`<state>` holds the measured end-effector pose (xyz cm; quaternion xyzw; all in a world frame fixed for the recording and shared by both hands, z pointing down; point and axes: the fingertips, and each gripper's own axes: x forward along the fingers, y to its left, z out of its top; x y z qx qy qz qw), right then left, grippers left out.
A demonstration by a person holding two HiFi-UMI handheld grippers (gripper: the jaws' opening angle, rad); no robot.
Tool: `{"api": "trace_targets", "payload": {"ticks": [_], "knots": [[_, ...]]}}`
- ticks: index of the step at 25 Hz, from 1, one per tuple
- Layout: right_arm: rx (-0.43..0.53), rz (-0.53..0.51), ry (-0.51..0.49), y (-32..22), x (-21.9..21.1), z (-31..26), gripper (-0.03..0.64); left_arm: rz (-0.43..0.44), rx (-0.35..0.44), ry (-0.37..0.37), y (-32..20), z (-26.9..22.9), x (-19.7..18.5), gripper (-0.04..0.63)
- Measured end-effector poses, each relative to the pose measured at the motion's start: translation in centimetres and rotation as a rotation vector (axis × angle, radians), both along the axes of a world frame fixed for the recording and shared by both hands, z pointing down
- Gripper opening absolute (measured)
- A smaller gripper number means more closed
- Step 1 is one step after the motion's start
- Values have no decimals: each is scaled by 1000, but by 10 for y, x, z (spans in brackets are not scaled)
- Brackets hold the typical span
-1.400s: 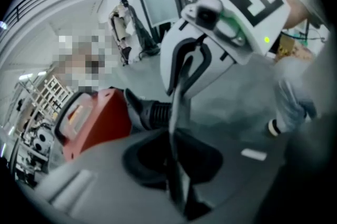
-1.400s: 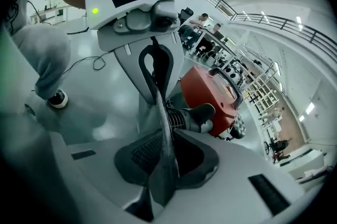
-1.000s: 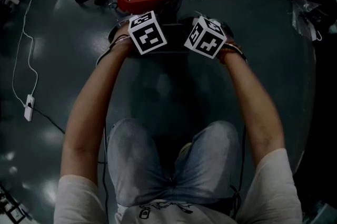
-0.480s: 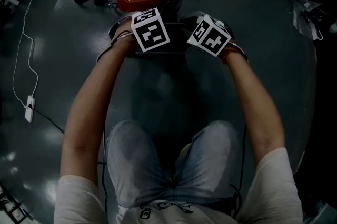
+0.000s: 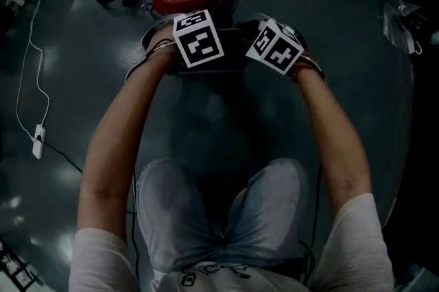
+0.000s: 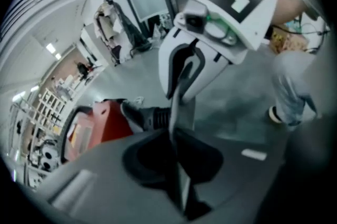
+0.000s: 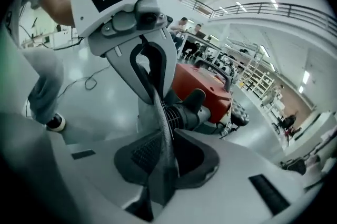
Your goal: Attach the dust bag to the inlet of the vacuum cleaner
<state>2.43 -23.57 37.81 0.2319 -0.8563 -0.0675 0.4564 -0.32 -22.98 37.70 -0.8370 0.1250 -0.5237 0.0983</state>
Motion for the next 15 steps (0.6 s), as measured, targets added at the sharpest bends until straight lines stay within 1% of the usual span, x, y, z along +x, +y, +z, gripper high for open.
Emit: {"api": "trace_targets", "payload": {"ticks": [1, 2, 3, 5, 7, 9, 10, 11, 12, 14, 15], "knots": [[-14, 19, -32, 0, 1, 2, 55, 15, 4, -19, -1, -1, 2, 35], [-20, 26, -47, -1, 2, 2, 55, 20, 0, -18, -2, -1, 3, 35], [-17, 22, -43, -1, 2, 2, 55, 13, -9, 0, -3, -2, 3, 35], [14, -22, 18, -2, 4, -1, 55, -33, -37, 61, -4, -2, 3, 32], [62, -93, 119, -2, 3, -6, 55, -90, -59, 111, -4, -2, -1, 31], [93, -146, 190, -2, -2, -7, 55, -107, -78, 151, -1, -1, -3, 29], [94, -153, 194, -2, -4, -6, 55, -104, -79, 159, 0, -2, -3, 29], [85, -145, 177, -3, -5, -6, 55, -96, -68, 153, 0, -3, -3, 28], [69, -123, 141, -3, -4, -5, 55, -81, -47, 131, -2, -4, -1, 28], [21, -58, 47, -4, 2, -3, 55, -35, -12, 49, -6, -5, 4, 29], [-5, -27, 3, -3, 4, -2, 55, -11, -9, 4, -5, -5, 6, 31]]}}
